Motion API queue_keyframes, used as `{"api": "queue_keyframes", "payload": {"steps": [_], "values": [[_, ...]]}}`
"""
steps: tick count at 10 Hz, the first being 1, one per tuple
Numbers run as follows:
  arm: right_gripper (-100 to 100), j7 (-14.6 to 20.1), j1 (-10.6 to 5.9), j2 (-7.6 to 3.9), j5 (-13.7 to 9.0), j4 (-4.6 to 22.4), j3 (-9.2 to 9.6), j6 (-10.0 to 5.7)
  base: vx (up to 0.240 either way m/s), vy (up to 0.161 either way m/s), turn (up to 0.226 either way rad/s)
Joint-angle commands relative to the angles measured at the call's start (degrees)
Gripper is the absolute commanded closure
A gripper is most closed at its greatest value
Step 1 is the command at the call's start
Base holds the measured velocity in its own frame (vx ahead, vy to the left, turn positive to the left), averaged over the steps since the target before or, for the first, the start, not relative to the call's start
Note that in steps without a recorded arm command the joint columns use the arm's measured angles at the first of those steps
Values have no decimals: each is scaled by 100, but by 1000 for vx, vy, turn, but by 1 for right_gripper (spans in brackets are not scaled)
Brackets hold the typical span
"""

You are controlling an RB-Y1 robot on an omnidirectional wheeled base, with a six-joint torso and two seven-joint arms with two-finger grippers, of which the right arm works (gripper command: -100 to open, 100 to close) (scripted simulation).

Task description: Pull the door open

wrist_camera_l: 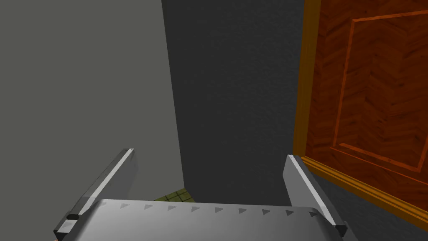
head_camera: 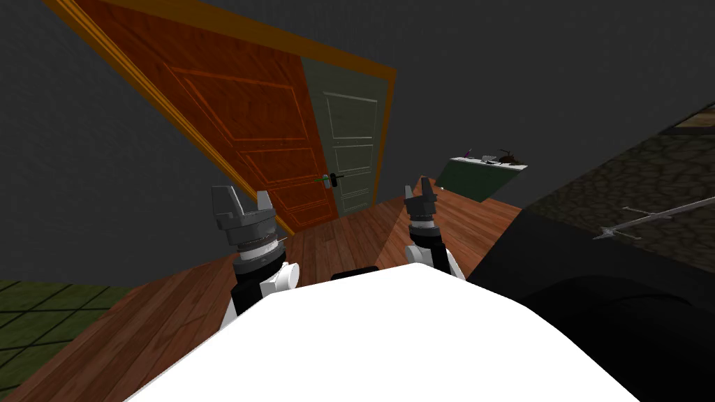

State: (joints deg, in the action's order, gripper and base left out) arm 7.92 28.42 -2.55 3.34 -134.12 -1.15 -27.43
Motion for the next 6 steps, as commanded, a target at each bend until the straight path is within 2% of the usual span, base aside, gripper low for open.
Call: {"api": "queue_keyframes", "payload": {"steps": [1, 4, 6], "values": [[-100, 53, -89, -43, 42, 188, -28, 25, 65, -84, 111], [-100, 133, -221, -99, 104, 469, -69, 62, 120, 75, 48], [-100, 217, -361, -151, 169, 767, -112, 101, 134, 44, 74]]}}
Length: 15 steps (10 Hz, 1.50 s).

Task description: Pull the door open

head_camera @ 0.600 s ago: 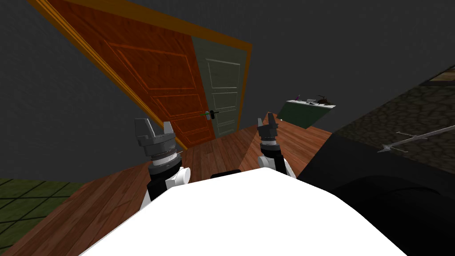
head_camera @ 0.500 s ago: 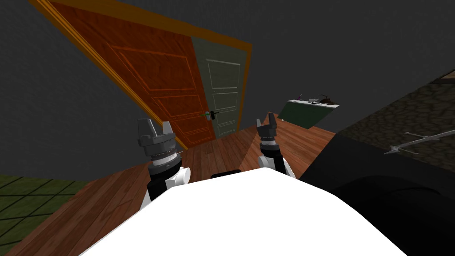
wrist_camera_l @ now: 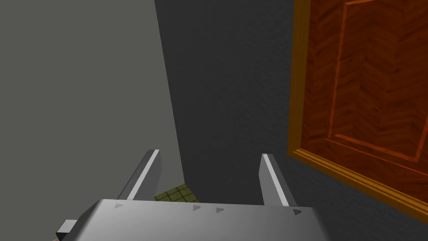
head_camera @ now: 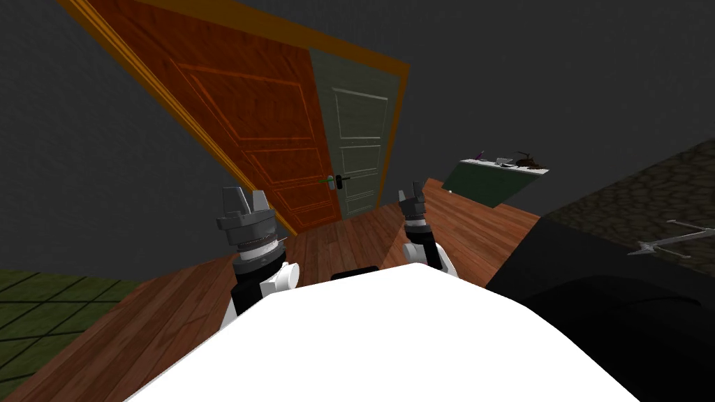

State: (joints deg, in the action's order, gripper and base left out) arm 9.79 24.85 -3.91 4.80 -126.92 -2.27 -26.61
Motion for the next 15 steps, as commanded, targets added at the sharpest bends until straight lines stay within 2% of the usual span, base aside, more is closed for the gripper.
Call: {"api": "queue_keyframes", "payload": {"steps": [1, 15], "values": [[-100, 80, -86, -42, 63, 223, -26, 42, 159, 35, 112], [-100, 541, -851, -252, 421, 1847, -263, 257, 110, 33, 63]]}}
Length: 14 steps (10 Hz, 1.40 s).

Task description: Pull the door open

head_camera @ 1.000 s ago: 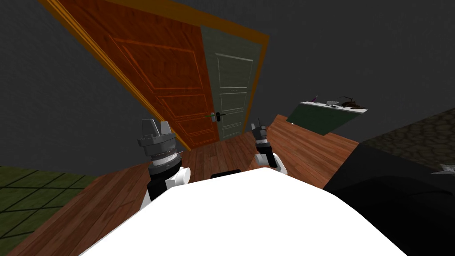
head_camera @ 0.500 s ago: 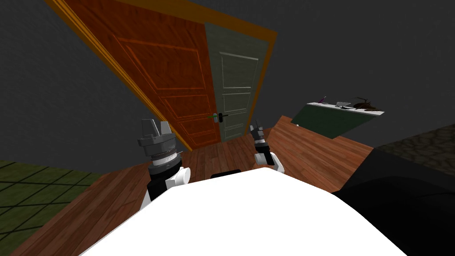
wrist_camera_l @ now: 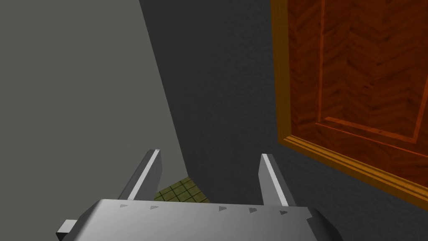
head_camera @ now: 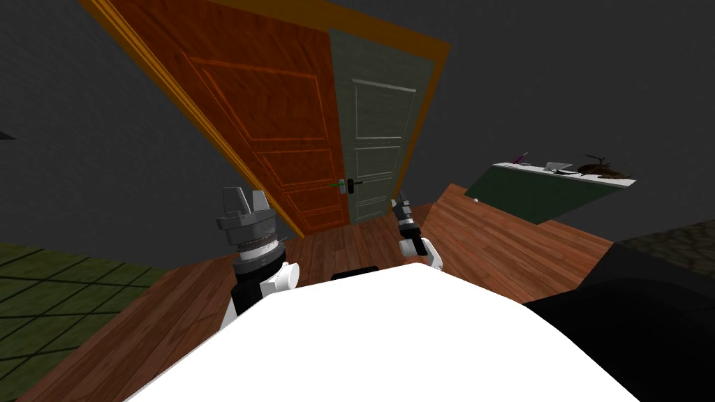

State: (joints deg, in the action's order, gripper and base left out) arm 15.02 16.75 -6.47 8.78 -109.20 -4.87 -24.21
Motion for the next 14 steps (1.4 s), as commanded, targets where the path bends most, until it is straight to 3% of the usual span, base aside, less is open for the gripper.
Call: {"api": "queue_keyframes", "payload": {"steps": [1, 5, 6, 14], "values": [[-100, 52, -97, -10, 50, 196, -21, 33, 107, 20, 75], [-100, 192, -329, -63, 159, 689, -93, 98, 104, 28, 68], [-100, 261, -445, -88, 213, 936, -129, 131, 127, 42, 121], [-100, 537, -902, -181, 428, 1906, -271, 259, 115, 25, 68]]}}
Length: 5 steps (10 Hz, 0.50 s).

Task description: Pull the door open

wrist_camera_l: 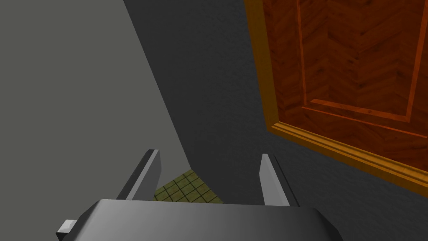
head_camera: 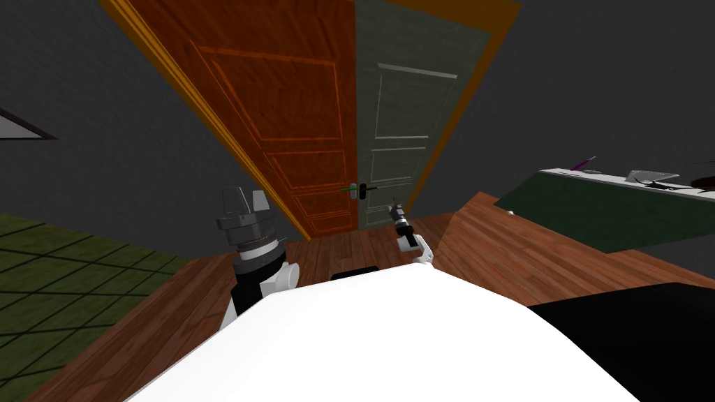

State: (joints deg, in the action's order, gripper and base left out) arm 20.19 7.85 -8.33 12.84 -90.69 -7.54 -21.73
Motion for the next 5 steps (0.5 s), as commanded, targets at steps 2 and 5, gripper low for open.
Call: {"api": "queue_keyframes", "payload": {"steps": [2, 5], "values": [[-100, 116, -172, -25, 96, 393, -54, 56, 133, 20, 86], [-100, 208, -326, -54, 168, 719, -102, 99, 120, 6, 66]]}}
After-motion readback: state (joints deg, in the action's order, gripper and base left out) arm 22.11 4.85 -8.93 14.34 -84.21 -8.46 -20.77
